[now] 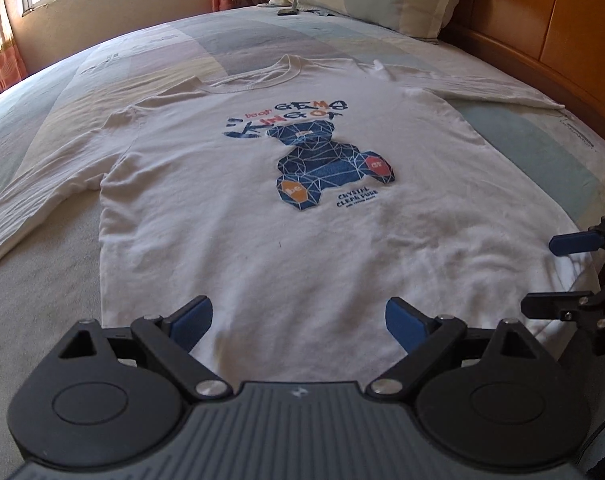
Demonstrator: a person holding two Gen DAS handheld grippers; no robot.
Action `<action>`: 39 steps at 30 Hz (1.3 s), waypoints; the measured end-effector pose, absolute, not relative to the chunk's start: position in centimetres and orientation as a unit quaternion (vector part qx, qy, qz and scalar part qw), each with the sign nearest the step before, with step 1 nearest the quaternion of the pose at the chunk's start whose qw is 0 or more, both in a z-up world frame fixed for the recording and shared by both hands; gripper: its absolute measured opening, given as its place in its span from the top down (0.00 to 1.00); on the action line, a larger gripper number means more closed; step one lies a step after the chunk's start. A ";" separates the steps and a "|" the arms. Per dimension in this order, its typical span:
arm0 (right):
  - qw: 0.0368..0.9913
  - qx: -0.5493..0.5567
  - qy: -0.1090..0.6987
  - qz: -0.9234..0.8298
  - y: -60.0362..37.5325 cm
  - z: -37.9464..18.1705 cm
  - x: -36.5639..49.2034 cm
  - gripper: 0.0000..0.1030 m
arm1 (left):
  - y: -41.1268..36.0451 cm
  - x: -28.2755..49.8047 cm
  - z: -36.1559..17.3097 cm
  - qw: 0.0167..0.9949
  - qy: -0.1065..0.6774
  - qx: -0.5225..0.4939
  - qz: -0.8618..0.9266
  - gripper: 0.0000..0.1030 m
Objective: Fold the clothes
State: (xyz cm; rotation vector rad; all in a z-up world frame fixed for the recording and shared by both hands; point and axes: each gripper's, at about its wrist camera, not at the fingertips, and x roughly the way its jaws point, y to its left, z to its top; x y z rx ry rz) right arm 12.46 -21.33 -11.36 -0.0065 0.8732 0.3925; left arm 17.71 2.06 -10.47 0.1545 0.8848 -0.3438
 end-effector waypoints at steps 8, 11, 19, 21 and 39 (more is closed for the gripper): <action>0.891 -0.013 0.413 0.190 -21.2 -11.5 12.2 0.00 | 3.7 15.2 -9.9 0.888 0.430 0.070 -0.147 0.09; 0.892 -0.024 0.411 0.187 -20.9 -11.6 12.1 0.00 | 3.8 15.4 -9.4 0.892 0.424 0.066 -0.143 0.09; 0.895 -0.038 0.405 0.185 -20.7 -11.9 11.8 0.00 | 3.9 13.9 -11.2 0.888 0.431 0.076 -0.142 0.07; 0.895 -0.042 0.404 0.186 -20.7 -11.9 11.7 0.00 | 4.6 13.3 -11.0 0.890 0.431 0.066 -0.138 0.07; 0.879 0.002 0.406 0.249 -20.7 -10.9 13.4 0.00 | 6.5 12.5 -10.2 0.890 0.437 0.029 -0.128 0.06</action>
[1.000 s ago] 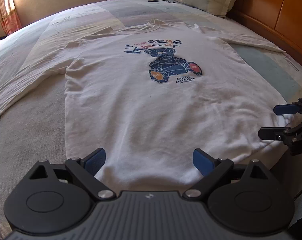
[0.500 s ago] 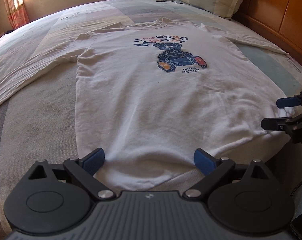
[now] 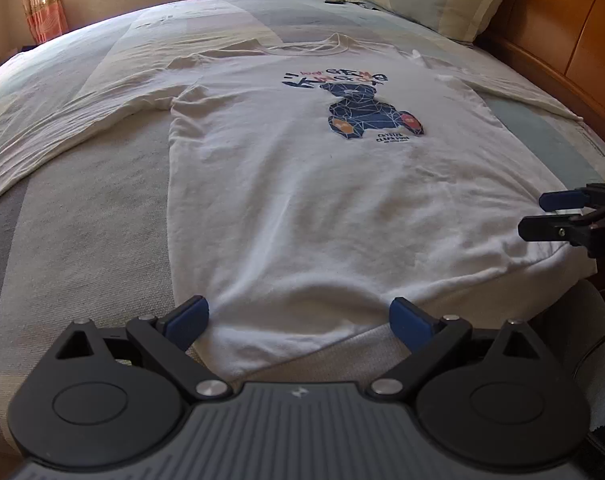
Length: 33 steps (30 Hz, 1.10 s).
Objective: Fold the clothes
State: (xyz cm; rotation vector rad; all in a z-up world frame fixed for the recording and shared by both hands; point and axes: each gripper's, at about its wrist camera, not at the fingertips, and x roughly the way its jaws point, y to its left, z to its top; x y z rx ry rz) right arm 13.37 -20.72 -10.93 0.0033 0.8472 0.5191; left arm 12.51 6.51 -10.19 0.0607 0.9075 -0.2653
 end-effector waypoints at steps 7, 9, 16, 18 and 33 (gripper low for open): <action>0.887 0.003 0.402 0.226 -21.5 -11.4 12.5 0.00 | 5.2 15.4 -8.7 0.902 0.408 0.026 -0.142 0.06; 0.889 -0.029 0.402 0.217 -20.5 -11.5 12.3 0.00 | 4.8 15.9 -9.5 0.897 0.419 0.029 -0.139 0.06; 0.890 -0.062 0.392 0.222 -20.4 -11.7 11.6 0.00 | 5.7 13.8 -10.8 0.890 0.437 0.036 -0.128 0.05; 0.891 -0.064 0.391 0.222 -20.4 -11.8 11.6 0.00 | 6.1 13.5 -10.4 0.887 0.442 0.030 -0.128 0.05; 0.894 -0.079 0.390 0.205 -19.6 -11.9 11.6 0.00 | 16.1 20.9 -5.8 0.925 0.375 0.062 -0.004 0.04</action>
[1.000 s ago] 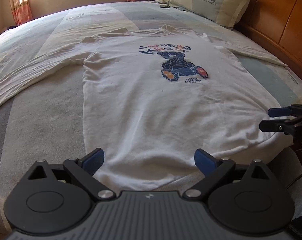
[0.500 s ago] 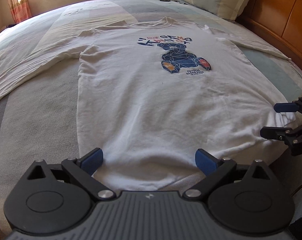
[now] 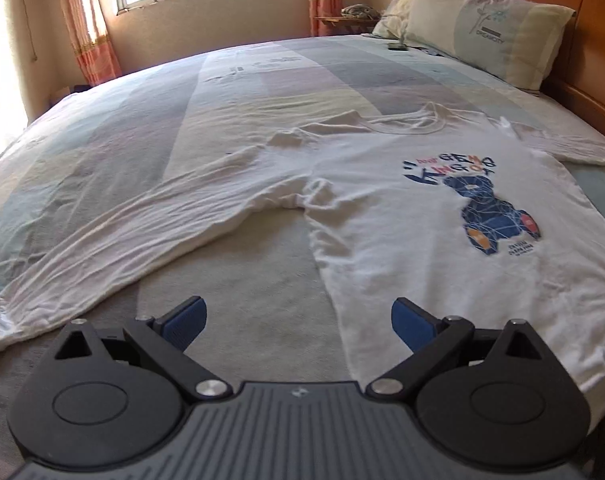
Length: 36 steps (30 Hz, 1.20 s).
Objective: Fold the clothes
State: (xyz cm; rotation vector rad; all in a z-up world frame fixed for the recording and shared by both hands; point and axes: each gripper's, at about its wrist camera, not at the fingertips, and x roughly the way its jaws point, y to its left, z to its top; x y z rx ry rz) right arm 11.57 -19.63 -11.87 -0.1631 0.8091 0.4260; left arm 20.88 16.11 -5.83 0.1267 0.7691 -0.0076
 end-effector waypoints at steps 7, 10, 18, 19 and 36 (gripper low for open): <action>0.893 -0.084 0.403 0.183 -18.8 -11.8 12.0 0.00 | 28.2 28.4 -7.5 0.908 0.384 0.032 0.165 0.04; 0.892 -0.084 0.410 0.173 -18.5 -11.7 12.2 0.00 | 30.7 30.4 -9.6 0.898 0.399 0.021 0.185 0.04; 0.894 -0.079 0.412 0.155 -18.1 -11.8 12.2 0.00 | 32.9 28.3 -11.5 0.904 0.385 -0.057 0.177 0.02; 0.895 -0.079 0.412 0.155 -18.1 -11.8 12.1 0.00 | 32.9 27.9 -11.5 0.904 0.386 -0.061 0.175 0.02; 0.917 -0.079 0.357 0.160 -21.2 -8.0 14.1 0.00 | 11.6 21.8 -4.4 0.939 0.327 0.021 -0.102 0.02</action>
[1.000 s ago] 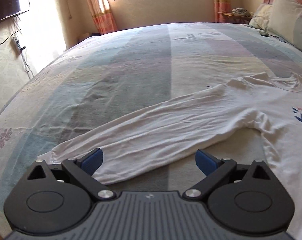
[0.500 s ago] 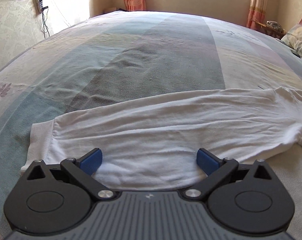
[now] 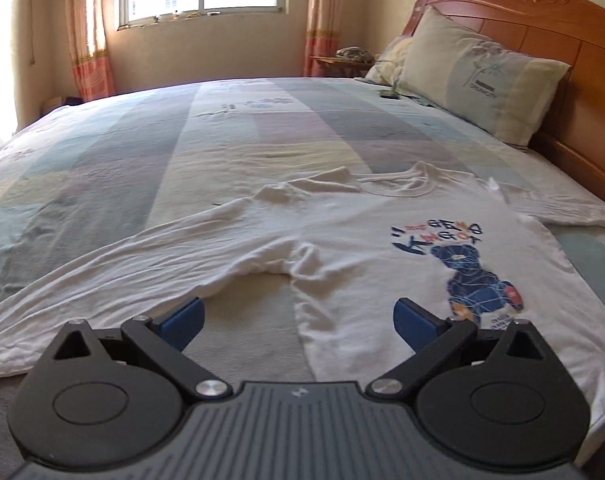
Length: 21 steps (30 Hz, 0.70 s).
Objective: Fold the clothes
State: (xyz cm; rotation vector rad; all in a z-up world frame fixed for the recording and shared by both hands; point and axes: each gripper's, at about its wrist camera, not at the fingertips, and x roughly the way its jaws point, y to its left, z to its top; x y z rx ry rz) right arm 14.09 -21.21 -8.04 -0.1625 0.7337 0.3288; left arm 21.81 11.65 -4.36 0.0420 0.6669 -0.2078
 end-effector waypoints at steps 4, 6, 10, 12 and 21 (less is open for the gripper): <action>0.940 -0.077 0.311 0.116 -26.5 -5.4 18.5 0.00 | 5.4 21.3 -5.5 0.930 0.332 0.046 -0.153 0.02; 0.949 -0.069 0.296 0.083 -30.2 -4.7 21.8 0.00 | 3.3 21.4 -6.0 0.926 0.339 0.048 -0.162 0.02; 0.949 -0.052 0.309 0.026 -37.2 -4.9 29.4 0.00 | 1.2 21.5 -7.0 0.913 0.365 0.038 -0.178 0.02; 0.945 -0.046 0.325 0.008 -40.1 -5.5 33.3 0.00 | 0.9 21.5 -7.5 0.909 0.377 0.045 -0.175 0.02; 0.934 -0.070 0.351 -0.008 -46.4 -9.6 42.2 0.00 | -0.1 22.2 -8.6 0.898 0.404 0.063 -0.163 0.02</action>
